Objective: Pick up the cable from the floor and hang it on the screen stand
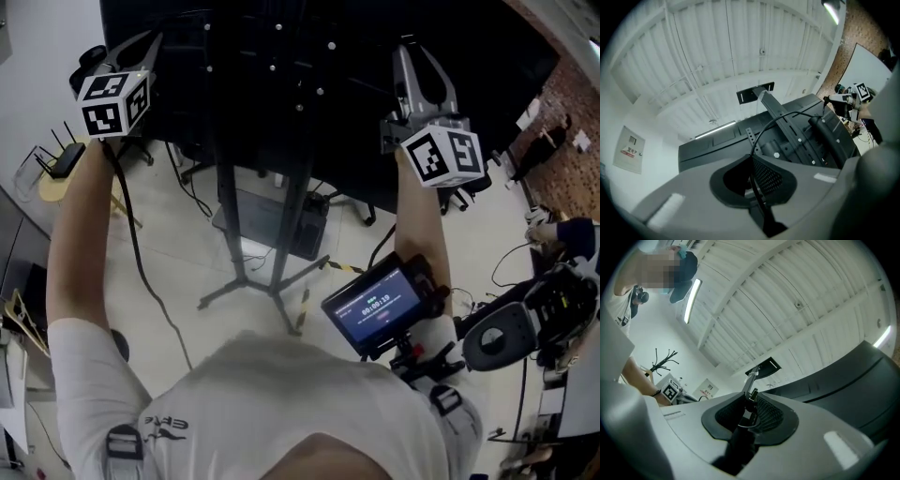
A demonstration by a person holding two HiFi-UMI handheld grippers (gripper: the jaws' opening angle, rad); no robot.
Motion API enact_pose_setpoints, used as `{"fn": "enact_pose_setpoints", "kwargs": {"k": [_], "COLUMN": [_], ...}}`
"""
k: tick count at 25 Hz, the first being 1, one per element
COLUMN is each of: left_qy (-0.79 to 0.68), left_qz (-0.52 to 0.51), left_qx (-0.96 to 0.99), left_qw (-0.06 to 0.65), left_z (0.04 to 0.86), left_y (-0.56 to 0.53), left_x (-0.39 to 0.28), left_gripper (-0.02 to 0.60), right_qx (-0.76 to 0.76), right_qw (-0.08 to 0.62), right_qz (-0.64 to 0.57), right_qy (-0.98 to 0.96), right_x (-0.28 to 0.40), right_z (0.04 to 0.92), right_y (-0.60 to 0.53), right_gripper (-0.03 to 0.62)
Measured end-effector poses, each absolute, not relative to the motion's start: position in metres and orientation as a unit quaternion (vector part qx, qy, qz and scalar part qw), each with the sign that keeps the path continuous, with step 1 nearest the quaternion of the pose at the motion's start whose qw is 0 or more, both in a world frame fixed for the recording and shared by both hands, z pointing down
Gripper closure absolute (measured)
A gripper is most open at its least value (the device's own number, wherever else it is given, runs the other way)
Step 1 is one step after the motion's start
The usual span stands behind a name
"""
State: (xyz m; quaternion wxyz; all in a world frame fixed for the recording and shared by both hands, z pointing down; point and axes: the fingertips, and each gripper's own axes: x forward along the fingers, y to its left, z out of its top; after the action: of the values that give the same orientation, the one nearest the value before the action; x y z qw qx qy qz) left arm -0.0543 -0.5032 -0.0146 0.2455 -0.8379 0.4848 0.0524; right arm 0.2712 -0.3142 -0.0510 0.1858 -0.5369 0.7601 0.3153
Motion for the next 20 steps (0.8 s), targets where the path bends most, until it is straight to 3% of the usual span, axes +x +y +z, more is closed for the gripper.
{"fn": "enact_pose_setpoints", "kwargs": {"k": [7, 20], "left_qy": [0.423, 0.393], "left_qz": [0.095, 0.055], "left_qx": [-0.864, -0.879], "left_qw": [0.257, 0.266], "left_z": [-0.047, -0.048], "left_y": [-0.527, -0.573], "left_x": [-0.038, -0.004], "left_gripper": [0.569, 0.569], "right_qx": [-0.569, -0.651], "right_qw": [0.181, 0.162], "right_qz": [0.361, 0.325], "right_qy": [0.717, 0.666], "right_x": [0.261, 0.28], "right_z": [-0.083, -0.068], "right_y": [-0.296, -0.325], "right_gripper": [0.502, 0.502]}}
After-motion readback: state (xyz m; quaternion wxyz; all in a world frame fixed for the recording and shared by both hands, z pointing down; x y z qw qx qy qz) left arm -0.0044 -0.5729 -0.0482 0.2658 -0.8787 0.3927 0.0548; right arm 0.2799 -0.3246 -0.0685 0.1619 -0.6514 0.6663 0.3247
